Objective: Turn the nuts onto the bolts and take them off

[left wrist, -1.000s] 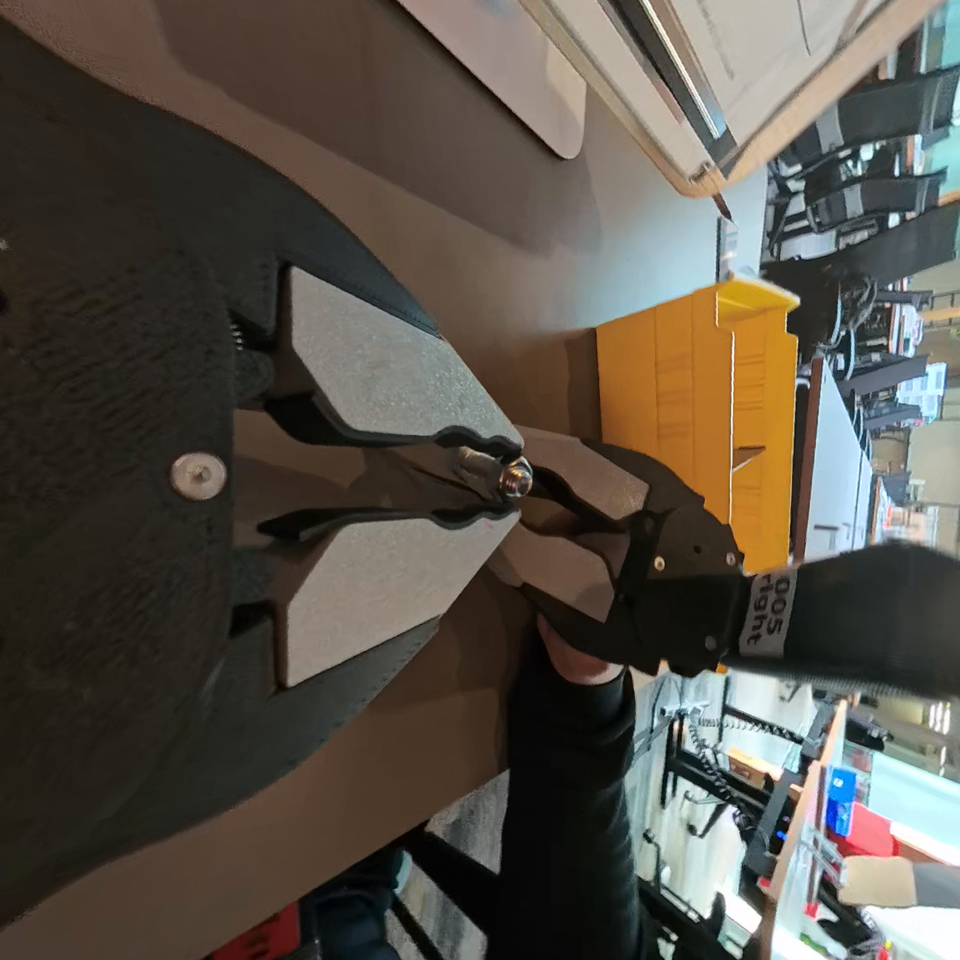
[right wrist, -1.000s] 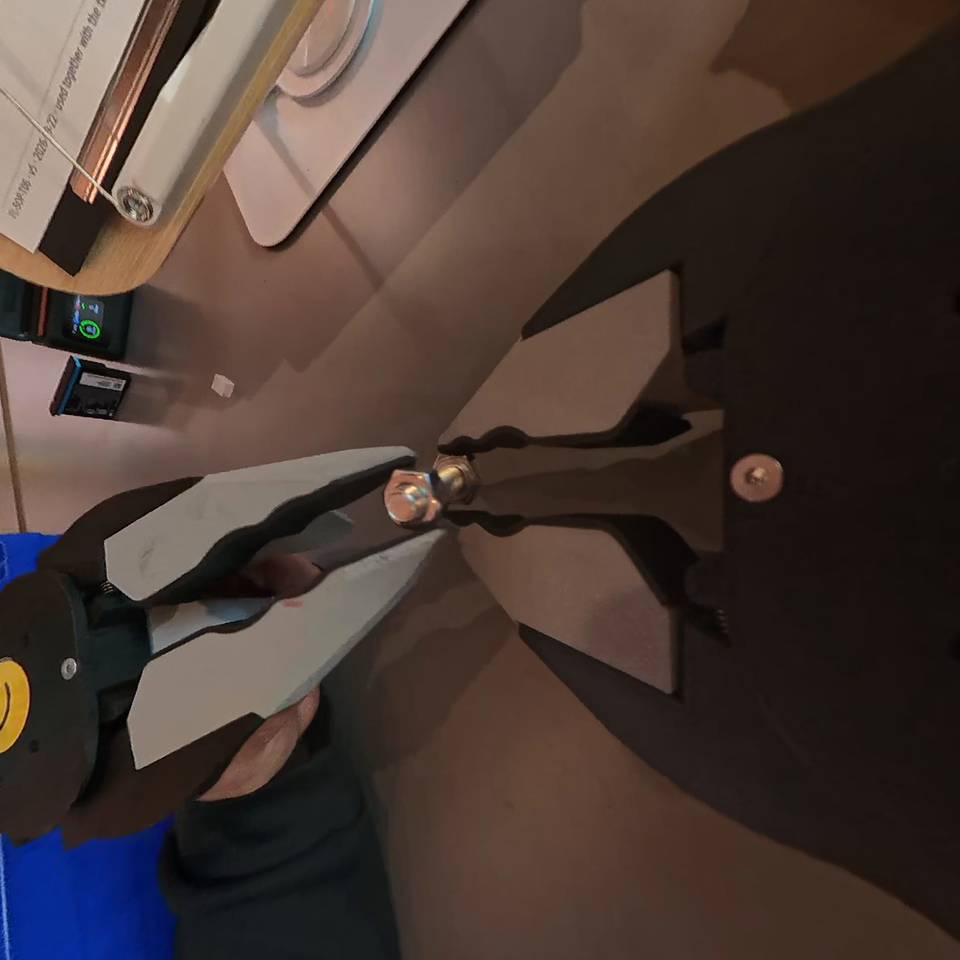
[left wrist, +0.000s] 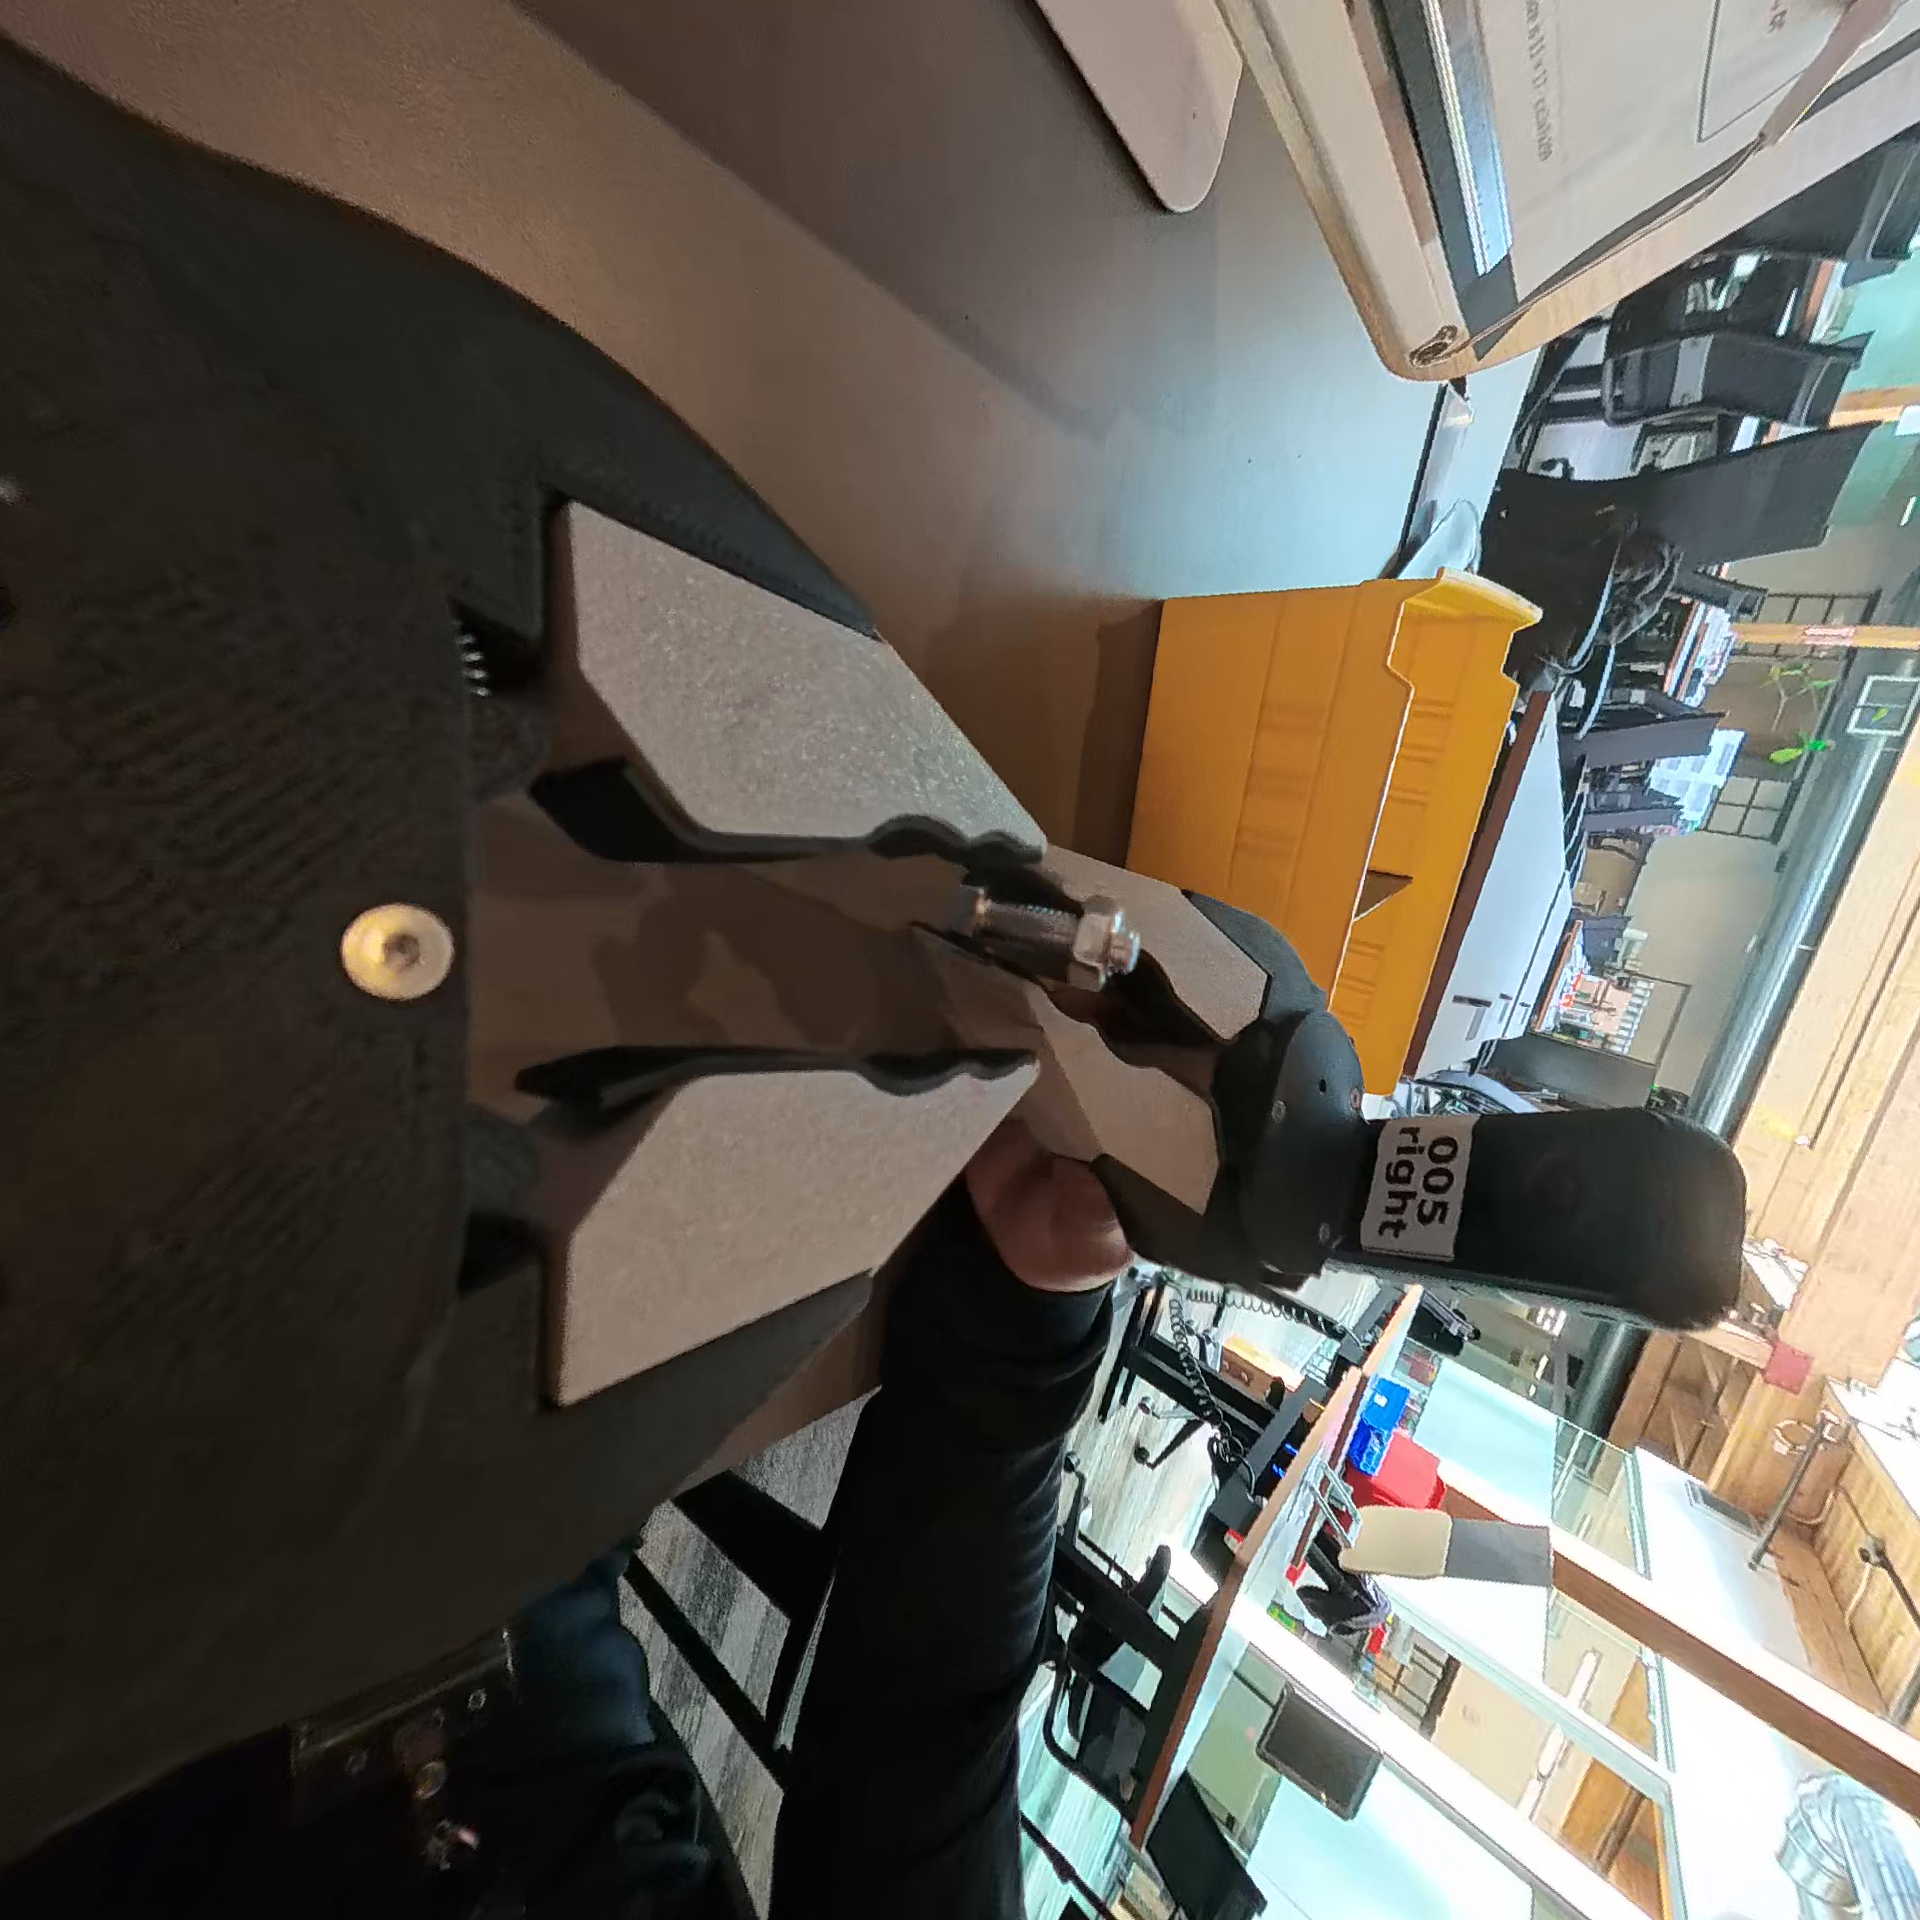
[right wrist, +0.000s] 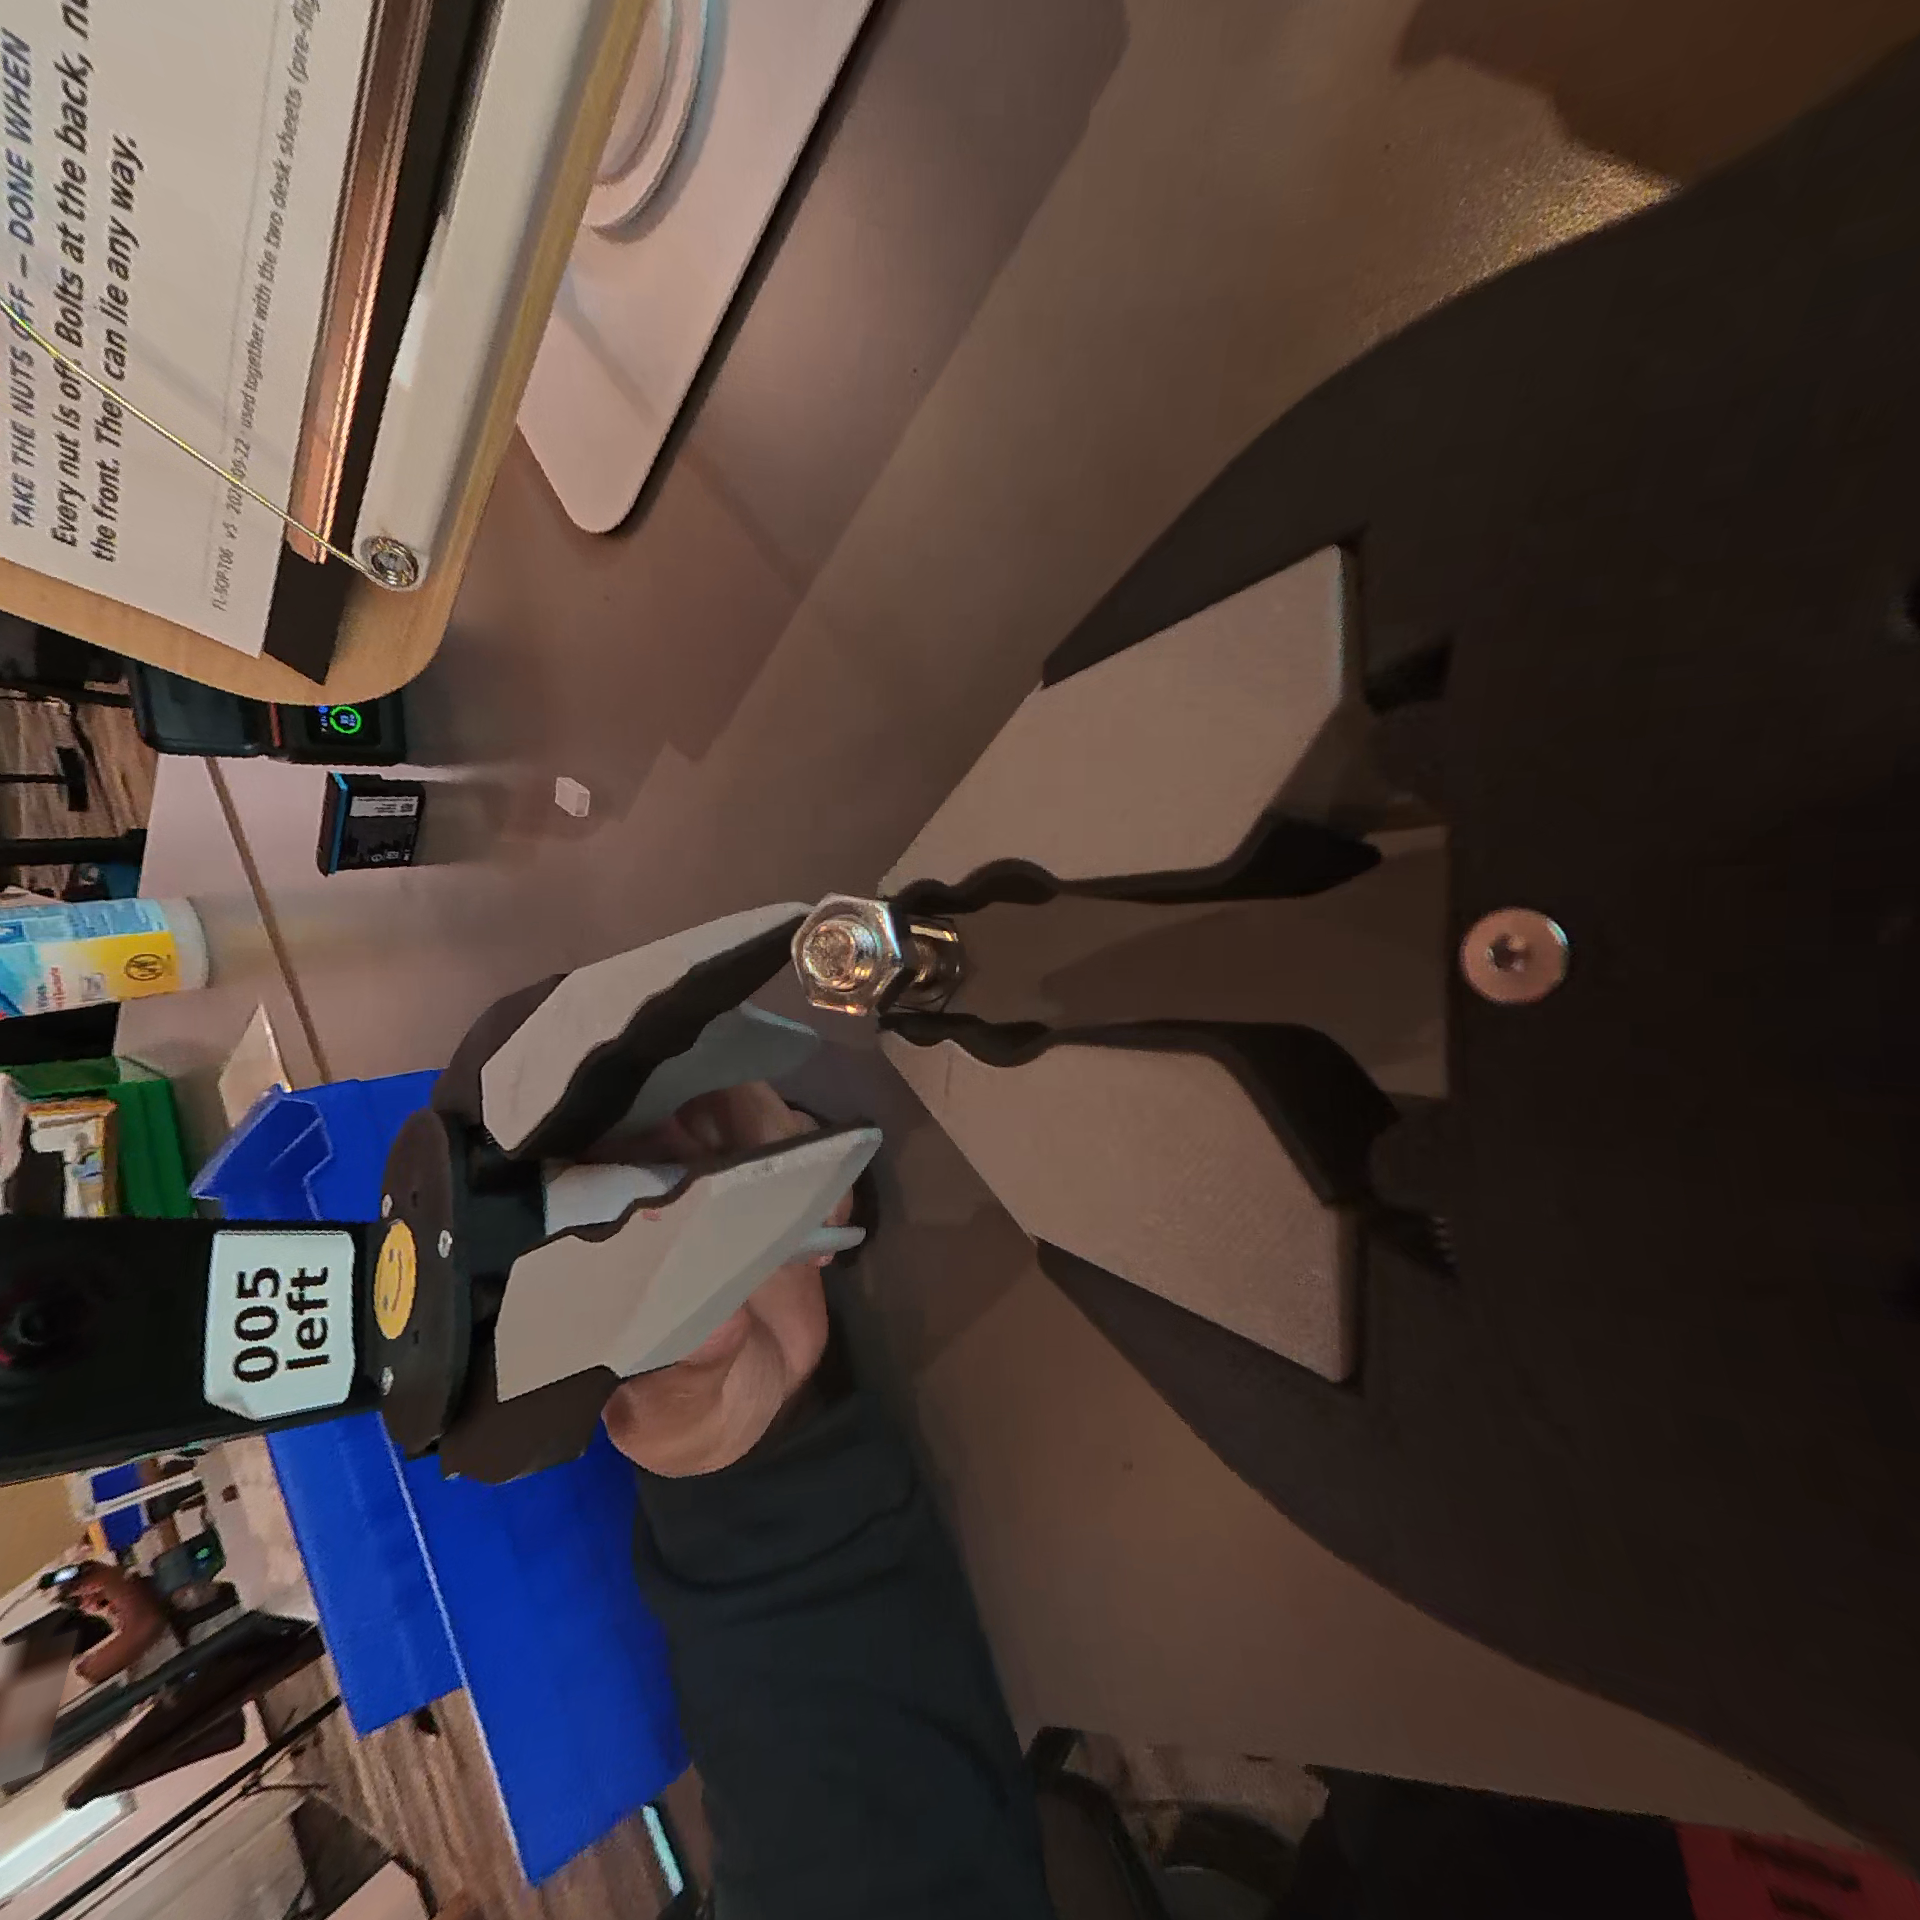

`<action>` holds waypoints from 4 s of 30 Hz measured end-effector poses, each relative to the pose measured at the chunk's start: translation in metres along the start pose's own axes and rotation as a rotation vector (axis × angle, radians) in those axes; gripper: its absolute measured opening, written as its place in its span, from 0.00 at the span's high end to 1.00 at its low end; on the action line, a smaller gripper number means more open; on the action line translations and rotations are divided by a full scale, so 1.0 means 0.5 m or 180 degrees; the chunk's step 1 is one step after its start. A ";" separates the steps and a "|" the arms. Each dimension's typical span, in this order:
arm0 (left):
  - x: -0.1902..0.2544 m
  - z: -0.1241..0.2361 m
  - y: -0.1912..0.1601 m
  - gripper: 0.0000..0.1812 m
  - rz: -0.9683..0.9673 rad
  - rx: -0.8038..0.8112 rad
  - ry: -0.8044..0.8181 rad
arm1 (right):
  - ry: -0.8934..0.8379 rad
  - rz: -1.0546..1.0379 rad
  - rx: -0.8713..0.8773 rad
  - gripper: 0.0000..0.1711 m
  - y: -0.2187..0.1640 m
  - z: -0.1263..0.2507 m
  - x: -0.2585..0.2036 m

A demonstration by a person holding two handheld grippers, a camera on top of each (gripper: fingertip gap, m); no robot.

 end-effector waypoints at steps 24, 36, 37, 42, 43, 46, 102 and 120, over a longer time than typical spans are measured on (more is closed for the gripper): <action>0.016 -0.031 -0.031 0.74 -0.0891 -0.0525 0.0576 | 0.0262 -0.0158 0.0370 0.91 0.026 0.023 -0.017; 0.022 -0.039 -0.036 0.96 -0.1060 -0.0606 0.0707 | 0.0894 -0.0385 0.0461 0.91 0.033 0.025 -0.052; 0.023 -0.039 -0.036 0.93 -0.1027 -0.0601 0.0677 | 0.0825 -0.0352 0.0470 0.91 0.034 0.025 -0.049; 0.027 -0.039 -0.035 0.89 -0.0972 -0.0566 0.0590 | 0.0768 -0.0415 0.0509 0.91 0.035 0.030 -0.037; 0.028 -0.039 -0.034 0.89 -0.0967 -0.0553 0.0580 | 0.0755 -0.0419 0.0521 0.91 0.036 0.031 -0.035; 0.031 -0.038 -0.029 0.89 -0.0972 -0.0482 0.0572 | 0.0725 -0.0411 0.0543 0.91 0.037 0.033 -0.033; -0.004 -0.031 -0.040 0.83 -0.2157 -0.1004 0.1736 | 0.0610 -0.1276 0.0528 0.92 0.021 0.036 0.032; 0.009 -0.052 -0.037 0.91 -0.1956 -0.0943 0.1624 | 0.0979 -0.0996 0.0603 0.92 0.038 0.032 -0.015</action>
Point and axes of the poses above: each gripper's, where its closed fingertips meet, z back along the fingers, y out of its top, x = y × z across the jaws, the point moved 3 cm from there along z, back along the fingers, and after that the axes turned 6 degrees about -z, right-handed, at the moved point
